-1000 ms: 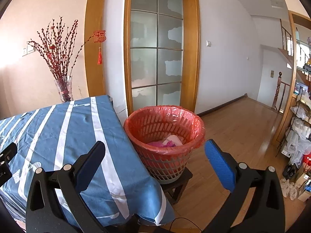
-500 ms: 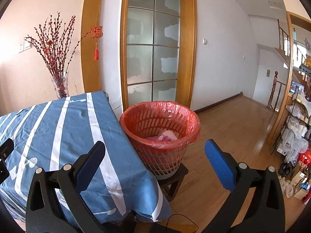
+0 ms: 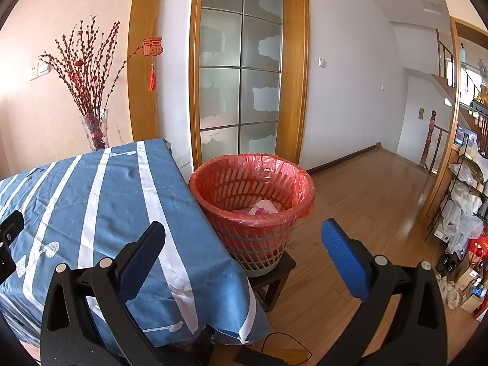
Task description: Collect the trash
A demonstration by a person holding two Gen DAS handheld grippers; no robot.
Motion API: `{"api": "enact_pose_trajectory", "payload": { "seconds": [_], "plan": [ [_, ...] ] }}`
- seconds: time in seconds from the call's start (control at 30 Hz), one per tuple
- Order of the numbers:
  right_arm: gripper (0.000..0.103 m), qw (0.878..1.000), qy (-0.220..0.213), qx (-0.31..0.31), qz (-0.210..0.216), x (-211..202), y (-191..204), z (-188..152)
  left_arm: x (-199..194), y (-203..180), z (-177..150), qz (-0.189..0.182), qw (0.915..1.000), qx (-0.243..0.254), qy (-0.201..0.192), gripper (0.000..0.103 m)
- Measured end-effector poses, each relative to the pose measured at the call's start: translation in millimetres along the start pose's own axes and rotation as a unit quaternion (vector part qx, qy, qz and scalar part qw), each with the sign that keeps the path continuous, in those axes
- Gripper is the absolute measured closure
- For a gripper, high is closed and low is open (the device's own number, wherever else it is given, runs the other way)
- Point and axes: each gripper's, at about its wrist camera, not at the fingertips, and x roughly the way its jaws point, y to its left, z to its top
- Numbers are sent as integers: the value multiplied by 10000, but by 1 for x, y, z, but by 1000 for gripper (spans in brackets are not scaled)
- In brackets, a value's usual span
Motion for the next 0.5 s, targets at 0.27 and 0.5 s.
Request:
{"api": "enact_pose_trajectory", "payload": {
  "seconds": [0.27, 0.5],
  "plan": [
    [2, 10000, 3, 4, 6, -1, 0, -2, -4, 0, 1, 8, 10000, -14, -70, 4],
    [2, 10000, 11, -26, 26, -3, 2, -3, -6, 0, 2, -1, 9999, -13, -100, 4]
  ]
}}
